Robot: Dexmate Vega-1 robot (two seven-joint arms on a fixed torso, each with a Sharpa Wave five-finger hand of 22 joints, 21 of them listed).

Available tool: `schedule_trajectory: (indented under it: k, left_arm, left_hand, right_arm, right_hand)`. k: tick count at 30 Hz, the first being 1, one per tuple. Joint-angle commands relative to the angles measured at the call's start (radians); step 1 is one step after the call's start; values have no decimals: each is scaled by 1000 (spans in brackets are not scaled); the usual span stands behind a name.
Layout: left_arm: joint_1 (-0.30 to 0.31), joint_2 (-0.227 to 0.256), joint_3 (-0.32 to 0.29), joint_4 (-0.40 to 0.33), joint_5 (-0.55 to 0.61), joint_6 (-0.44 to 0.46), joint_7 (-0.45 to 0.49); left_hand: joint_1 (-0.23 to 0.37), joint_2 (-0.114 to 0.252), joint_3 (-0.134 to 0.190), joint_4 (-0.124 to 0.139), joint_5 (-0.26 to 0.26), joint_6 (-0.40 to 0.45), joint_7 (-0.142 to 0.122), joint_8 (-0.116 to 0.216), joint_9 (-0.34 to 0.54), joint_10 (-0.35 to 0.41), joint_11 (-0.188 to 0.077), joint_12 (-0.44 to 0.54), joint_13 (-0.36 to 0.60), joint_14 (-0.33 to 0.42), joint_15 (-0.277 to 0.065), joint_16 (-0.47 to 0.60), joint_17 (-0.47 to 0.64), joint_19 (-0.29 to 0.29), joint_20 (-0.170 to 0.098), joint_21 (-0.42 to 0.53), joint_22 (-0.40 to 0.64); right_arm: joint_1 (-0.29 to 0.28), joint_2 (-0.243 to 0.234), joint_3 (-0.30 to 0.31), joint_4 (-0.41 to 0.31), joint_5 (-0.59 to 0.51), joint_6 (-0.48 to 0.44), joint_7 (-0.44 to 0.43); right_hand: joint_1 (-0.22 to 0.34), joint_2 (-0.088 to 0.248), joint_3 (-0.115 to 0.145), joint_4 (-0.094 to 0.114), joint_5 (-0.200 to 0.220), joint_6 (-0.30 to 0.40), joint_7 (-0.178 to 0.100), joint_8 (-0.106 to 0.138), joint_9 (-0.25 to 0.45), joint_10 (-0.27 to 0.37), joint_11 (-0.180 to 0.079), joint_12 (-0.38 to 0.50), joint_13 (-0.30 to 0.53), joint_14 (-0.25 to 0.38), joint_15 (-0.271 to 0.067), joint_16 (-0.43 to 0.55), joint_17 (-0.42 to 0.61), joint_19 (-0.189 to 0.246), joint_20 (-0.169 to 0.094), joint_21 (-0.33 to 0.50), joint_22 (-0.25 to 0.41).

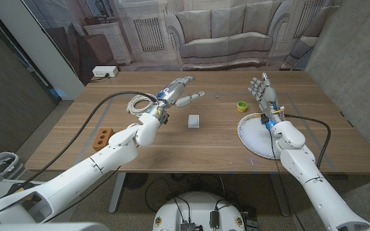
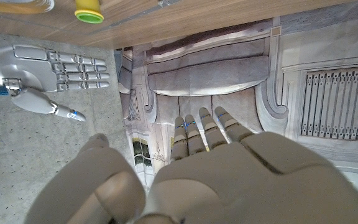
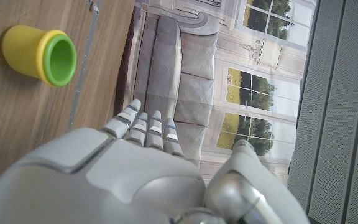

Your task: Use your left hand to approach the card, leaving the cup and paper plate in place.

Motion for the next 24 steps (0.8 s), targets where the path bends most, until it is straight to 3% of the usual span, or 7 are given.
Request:
schedule_trajectory:
  k: [1, 24]
  left_arm:
    - [-35, -8, 47, -10, 59, 58, -38]
    - [-49, -7, 87, -34, 125, 141, -106]
  left_hand:
    - [10, 0, -2, 1, 7, 7, -5, 2, 5, 13, 0, -3, 1, 8, -15, -1, 3, 12, -35, -4, 2]
    - [17, 1, -7, -1, 12, 26, -6, 3, 5, 25, -6, -4, 1, 16, -18, -1, 3, 20, -35, -3, 3]
  right_arm:
    - [-5, -3, 3, -6, 1, 1, 0]
    - [3, 4, 4, 18, 8, 15, 8]
  right_hand:
    - [4, 5, 3, -6, 1, 9, -4, 7, 5, 5, 1, 5, 2, 5, 0, 3, 3, 7, -1, 0, 2]
    - [5, 7, 3, -8, 0, 11, -4, 7, 5, 5, 0, 4, 2, 6, -2, 3, 3, 8, -1, -1, 2]
